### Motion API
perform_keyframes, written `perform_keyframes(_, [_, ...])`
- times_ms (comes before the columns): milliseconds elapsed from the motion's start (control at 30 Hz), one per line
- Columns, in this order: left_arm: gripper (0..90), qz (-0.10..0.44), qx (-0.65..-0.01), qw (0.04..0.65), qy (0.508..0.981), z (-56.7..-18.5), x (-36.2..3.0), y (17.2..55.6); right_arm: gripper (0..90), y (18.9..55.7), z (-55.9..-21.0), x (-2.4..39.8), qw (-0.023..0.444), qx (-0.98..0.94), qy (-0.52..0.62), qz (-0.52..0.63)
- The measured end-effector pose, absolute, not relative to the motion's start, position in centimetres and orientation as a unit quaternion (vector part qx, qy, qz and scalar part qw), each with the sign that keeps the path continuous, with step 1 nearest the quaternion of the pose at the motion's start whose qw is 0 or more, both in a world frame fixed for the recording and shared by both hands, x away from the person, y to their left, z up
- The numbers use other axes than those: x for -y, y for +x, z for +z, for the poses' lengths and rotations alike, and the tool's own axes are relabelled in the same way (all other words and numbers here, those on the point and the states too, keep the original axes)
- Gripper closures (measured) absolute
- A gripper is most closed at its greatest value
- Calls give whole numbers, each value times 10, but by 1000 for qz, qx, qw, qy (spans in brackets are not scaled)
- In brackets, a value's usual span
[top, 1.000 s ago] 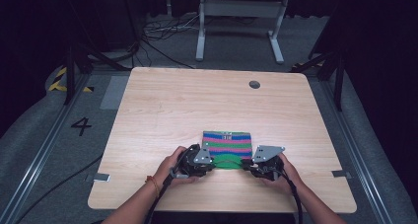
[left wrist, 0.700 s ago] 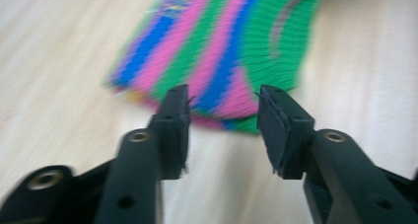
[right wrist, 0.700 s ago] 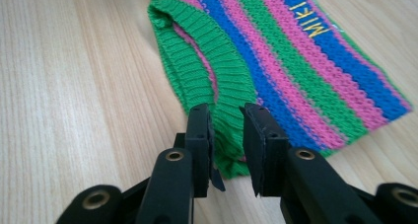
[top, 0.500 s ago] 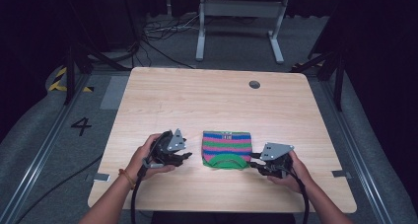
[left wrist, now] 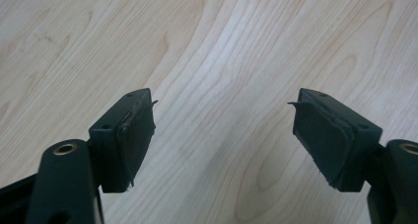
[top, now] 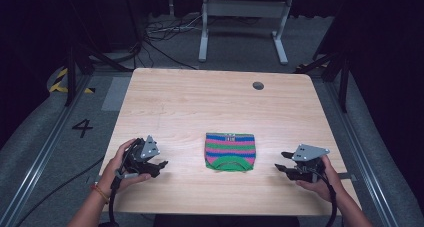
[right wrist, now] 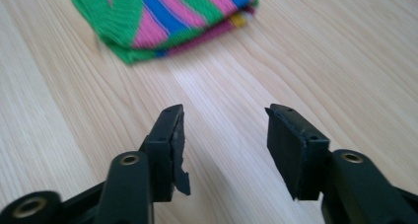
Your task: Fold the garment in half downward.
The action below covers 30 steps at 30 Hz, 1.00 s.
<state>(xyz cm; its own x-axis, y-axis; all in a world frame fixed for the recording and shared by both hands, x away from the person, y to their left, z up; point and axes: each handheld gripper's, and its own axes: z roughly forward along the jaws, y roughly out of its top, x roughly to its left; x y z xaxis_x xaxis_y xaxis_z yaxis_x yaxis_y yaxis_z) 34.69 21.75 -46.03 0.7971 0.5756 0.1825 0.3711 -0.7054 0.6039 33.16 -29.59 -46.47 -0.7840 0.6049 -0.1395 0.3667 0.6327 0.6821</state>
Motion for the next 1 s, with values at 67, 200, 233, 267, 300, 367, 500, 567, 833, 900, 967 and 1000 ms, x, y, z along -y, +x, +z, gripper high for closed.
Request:
perform_keyframes(67, [233, 180, -263, 284, 904, -461, -222, 345, 453, 330, -468, 306, 186, -884, 283, 324])
perform_keyframes(200, [232, 168, -266, 280, 907, -469, -235, 339, 407, 326, -471, 320, 188, -880, 300, 316])
perform_keyframes(233, [228, 161, -270, 277, 908, -472, -239, 337, 398, 325, -472, 325, 190, -878, 306, 315])
perform_keyframes(267, [221, 160, -272, 274, 908, -473, -241, 336, 383, 323, -474, 331, 190, -875, 315, 317])
perform_keyframes(300, [221, 158, -276, 269, 909, -476, -244, 335, 365, 322, -474, 334, 190, -872, 320, 318])
perform_keyframes(367, [230, 150, -279, 271, 909, -479, -249, 332, 342, 319, -477, 344, 194, -863, 341, 319])
perform_keyframes(500, [223, 136, -294, 287, 901, -485, -259, 326, 319, 312, -484, 363, 184, -840, 385, 334])
perform_keyframes(567, [216, 136, -298, 289, 900, -485, -262, 326, 310, 309, -488, 370, 181, -833, 399, 337])
perform_keyframes(833, [204, 128, -327, 302, 886, -491, -277, 320, 295, 297, -496, 393, 181, -814, 432, 343])
perform_keyframes(900, [197, 123, -332, 308, 883, -493, -279, 319, 289, 295, -497, 398, 182, -810, 439, 345])
perform_keyframes(967, [195, 118, -340, 316, 878, -494, -282, 317, 283, 293, -499, 402, 184, -804, 448, 346])
perform_keyframes(1000, [195, 112, -341, 318, 877, -495, -283, 317, 278, 293, -499, 404, 184, -801, 451, 348])
